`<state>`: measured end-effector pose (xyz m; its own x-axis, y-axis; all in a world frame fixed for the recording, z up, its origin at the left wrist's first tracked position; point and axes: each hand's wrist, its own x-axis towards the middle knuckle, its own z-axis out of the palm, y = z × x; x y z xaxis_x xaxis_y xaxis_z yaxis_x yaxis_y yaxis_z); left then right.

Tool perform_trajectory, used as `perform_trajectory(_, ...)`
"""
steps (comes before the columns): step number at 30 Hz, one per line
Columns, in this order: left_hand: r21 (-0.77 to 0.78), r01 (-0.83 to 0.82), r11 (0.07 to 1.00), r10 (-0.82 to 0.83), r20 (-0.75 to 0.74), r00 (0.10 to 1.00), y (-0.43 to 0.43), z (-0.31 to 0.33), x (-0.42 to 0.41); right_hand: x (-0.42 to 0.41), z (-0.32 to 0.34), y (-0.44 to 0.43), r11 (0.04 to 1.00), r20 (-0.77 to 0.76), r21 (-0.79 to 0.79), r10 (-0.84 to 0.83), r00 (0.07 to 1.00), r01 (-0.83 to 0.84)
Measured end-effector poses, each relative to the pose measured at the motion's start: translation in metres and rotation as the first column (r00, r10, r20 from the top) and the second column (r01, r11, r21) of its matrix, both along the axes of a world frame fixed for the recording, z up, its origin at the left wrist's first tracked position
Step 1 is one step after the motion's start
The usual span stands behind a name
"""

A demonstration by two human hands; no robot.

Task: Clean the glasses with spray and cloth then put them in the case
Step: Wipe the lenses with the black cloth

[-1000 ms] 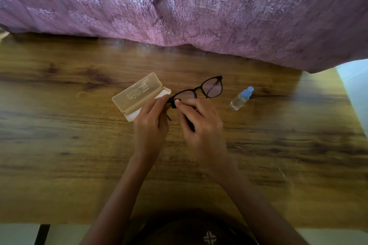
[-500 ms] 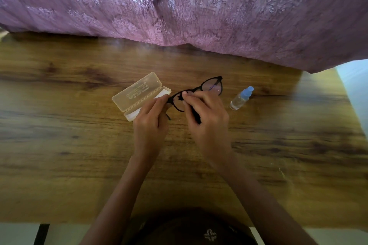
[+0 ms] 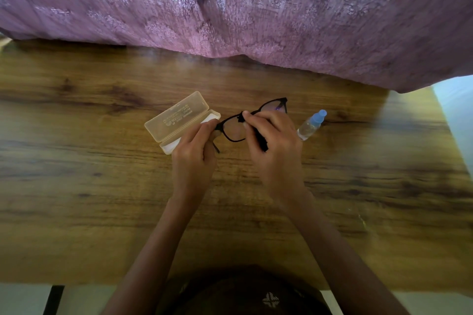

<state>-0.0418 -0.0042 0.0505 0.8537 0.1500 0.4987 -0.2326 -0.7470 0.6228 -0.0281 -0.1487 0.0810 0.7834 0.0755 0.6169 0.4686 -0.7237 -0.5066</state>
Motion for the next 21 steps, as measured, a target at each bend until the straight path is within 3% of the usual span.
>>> perform_trajectory(21, -0.033, 0.047, 0.998, -0.047, -0.007, 0.999, -0.001, 0.003, -0.005, -0.028, -0.006, 0.015, 0.995, -0.017, -0.048, 0.088, 0.996, -0.089)
